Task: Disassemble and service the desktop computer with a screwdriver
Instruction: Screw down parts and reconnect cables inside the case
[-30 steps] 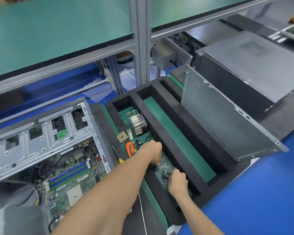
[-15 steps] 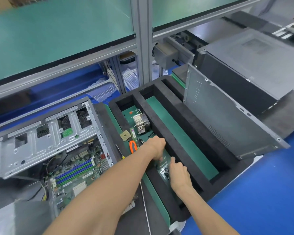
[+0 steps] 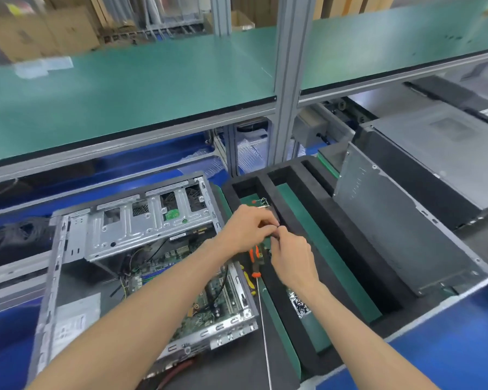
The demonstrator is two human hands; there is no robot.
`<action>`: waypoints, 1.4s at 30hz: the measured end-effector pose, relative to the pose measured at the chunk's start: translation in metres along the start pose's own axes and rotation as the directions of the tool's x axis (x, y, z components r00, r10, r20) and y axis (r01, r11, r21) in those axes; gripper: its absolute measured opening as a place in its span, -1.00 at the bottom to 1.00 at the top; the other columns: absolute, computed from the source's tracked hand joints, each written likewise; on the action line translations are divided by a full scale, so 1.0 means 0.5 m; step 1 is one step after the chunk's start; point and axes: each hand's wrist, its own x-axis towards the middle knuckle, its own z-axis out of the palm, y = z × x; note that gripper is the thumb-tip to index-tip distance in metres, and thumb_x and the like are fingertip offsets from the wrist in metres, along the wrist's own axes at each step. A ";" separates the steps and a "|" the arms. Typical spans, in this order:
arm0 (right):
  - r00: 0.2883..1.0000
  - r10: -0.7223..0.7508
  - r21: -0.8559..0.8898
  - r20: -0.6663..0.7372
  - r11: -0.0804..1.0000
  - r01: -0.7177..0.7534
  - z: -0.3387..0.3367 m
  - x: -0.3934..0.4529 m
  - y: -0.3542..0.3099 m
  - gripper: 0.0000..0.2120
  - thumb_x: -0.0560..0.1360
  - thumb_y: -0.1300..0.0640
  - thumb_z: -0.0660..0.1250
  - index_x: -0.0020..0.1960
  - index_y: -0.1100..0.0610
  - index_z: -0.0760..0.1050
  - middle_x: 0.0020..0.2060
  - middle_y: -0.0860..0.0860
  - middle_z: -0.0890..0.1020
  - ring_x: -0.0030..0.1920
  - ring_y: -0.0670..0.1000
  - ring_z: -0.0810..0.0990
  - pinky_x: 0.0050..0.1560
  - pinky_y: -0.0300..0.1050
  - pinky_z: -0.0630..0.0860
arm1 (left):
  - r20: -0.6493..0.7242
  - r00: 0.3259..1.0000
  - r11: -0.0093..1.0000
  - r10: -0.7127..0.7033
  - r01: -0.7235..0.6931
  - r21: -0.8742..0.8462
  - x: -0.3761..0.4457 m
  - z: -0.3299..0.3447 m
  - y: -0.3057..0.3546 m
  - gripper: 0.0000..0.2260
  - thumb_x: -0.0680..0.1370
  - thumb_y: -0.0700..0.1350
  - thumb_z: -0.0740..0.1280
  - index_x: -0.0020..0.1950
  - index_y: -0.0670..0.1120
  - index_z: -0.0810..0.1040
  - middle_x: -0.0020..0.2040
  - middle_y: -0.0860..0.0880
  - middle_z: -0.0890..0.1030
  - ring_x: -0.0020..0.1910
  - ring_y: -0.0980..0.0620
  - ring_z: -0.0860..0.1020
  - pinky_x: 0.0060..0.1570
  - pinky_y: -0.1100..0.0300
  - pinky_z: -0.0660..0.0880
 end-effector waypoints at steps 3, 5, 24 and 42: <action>0.991 -0.130 0.131 -0.038 0.982 0.134 0.005 0.004 -0.062 -0.83 0.65 0.14 0.21 0.15 0.15 0.53 -0.05 0.08 0.64 -0.09 0.13 0.61 -0.09 0.08 0.53 | -0.155 0.988 0.998 0.021 -0.030 -0.050 -0.056 -0.047 -0.029 -0.91 0.53 -0.17 0.44 -0.01 -0.04 0.72 -0.11 0.06 0.68 -0.10 0.19 0.59 -0.01 0.35 0.47; 0.975 -0.220 0.171 -0.041 0.959 0.224 0.017 0.005 -0.096 -0.87 0.64 0.16 0.25 0.12 0.15 0.53 -0.06 0.04 0.59 -0.10 0.08 0.57 -0.06 0.05 0.50 | -0.248 0.969 0.998 0.007 -0.022 -0.060 -0.096 -0.077 -0.056 -0.94 0.52 -0.19 0.45 -0.04 -0.08 0.71 -0.12 0.03 0.65 -0.13 0.15 0.57 -0.06 0.34 0.46; 0.525 -0.213 -0.209 0.824 0.746 0.632 0.139 -0.047 -0.266 -0.59 0.47 -0.06 0.50 0.15 0.22 0.56 0.03 0.16 0.60 0.00 0.21 0.62 -0.02 0.04 0.60 | 0.432 0.745 0.852 -0.508 0.359 0.382 -0.332 -0.091 -0.219 -0.79 0.55 -0.02 0.36 -0.04 -0.18 0.60 -0.05 -0.17 0.65 -0.12 -0.13 0.58 -0.07 -0.05 0.52; 0.566 -0.114 -0.406 0.816 0.583 0.703 0.150 -0.053 -0.245 -0.67 0.56 0.15 0.32 0.30 0.19 0.42 0.20 0.15 0.56 0.20 0.21 0.57 0.17 0.11 0.46 | 0.372 0.647 0.740 -0.665 0.503 0.447 -0.373 -0.067 -0.245 -0.68 0.51 -0.05 0.46 -0.36 -0.11 0.46 -0.37 -0.01 0.51 -0.31 0.03 0.50 -0.19 0.11 0.47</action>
